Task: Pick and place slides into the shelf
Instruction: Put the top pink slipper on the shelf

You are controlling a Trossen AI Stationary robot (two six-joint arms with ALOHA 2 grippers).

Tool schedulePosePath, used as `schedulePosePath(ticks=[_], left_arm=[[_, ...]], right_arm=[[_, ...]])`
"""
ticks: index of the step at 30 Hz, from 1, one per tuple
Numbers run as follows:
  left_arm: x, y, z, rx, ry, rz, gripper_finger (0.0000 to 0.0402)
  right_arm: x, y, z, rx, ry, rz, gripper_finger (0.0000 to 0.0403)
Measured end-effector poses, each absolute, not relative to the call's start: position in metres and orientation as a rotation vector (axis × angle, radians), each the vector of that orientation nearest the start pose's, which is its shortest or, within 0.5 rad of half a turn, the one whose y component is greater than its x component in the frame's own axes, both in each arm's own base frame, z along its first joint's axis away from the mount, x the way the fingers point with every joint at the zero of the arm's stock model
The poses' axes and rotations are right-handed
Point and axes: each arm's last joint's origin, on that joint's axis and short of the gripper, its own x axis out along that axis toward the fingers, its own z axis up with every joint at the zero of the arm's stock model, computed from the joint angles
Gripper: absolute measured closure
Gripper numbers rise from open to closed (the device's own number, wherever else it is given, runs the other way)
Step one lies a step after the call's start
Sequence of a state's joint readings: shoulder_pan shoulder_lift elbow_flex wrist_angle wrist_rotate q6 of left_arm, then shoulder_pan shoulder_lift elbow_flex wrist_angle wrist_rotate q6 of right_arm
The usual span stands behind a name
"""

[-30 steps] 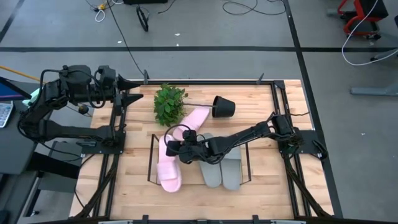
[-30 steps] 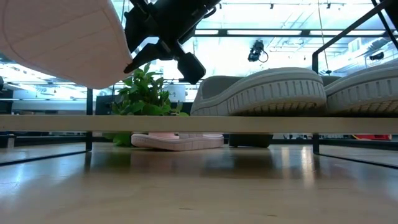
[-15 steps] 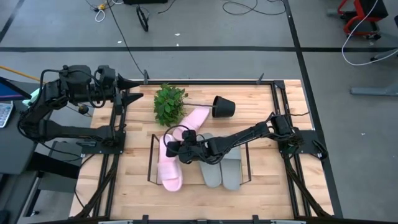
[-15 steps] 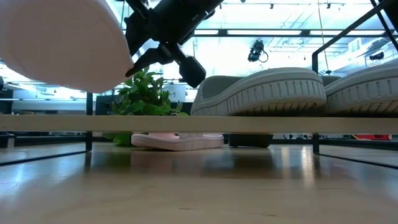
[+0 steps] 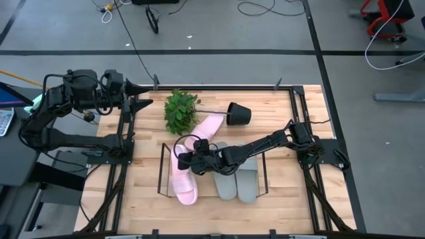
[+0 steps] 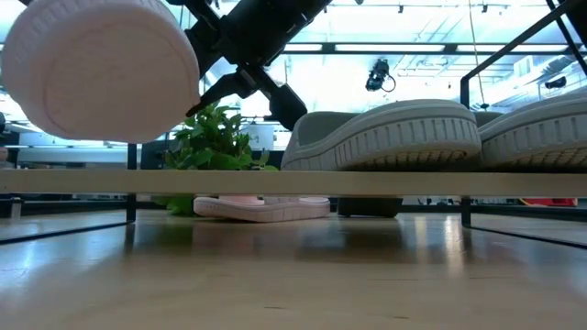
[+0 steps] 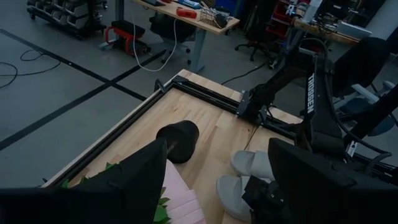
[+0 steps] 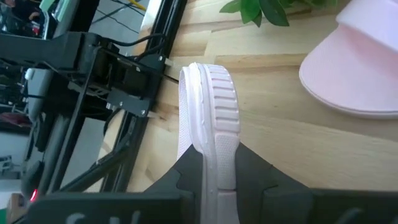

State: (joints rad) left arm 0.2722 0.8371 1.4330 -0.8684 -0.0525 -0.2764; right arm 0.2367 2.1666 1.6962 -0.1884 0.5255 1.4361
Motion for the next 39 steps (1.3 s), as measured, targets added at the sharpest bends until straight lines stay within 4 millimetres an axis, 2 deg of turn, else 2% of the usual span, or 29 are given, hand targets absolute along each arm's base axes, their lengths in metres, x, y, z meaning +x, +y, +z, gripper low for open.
schedulePosePath(ticks=[8, 13, 27, 34, 39], left_arm=[[0.101, 0.03, 0.461, -0.302, 0.226, 0.358, 0.0115], [0.101, 0.03, 0.461, -0.302, 0.227, 0.358, 0.0115], [0.101, 0.03, 0.46, -0.302, 0.231, 0.359, 0.0115], [0.101, 0.03, 0.46, -0.302, 0.232, 0.359, 0.0115], [0.101, 0.03, 0.46, -0.301, 0.231, 0.359, 0.0115]], right_arm=[[0.476, 0.1, 0.206, 1.115, 0.303, -0.66, 0.0341], [0.481, 0.101, 0.194, 1.128, 0.306, -0.669, 0.0341], [0.484, 0.099, 0.194, 1.114, 0.326, -0.642, 0.0341], [0.484, 0.099, 0.194, 1.117, 0.332, -0.636, 0.0254], [0.484, 0.099, 0.194, 1.09, 0.36, -0.615, 0.0232]])
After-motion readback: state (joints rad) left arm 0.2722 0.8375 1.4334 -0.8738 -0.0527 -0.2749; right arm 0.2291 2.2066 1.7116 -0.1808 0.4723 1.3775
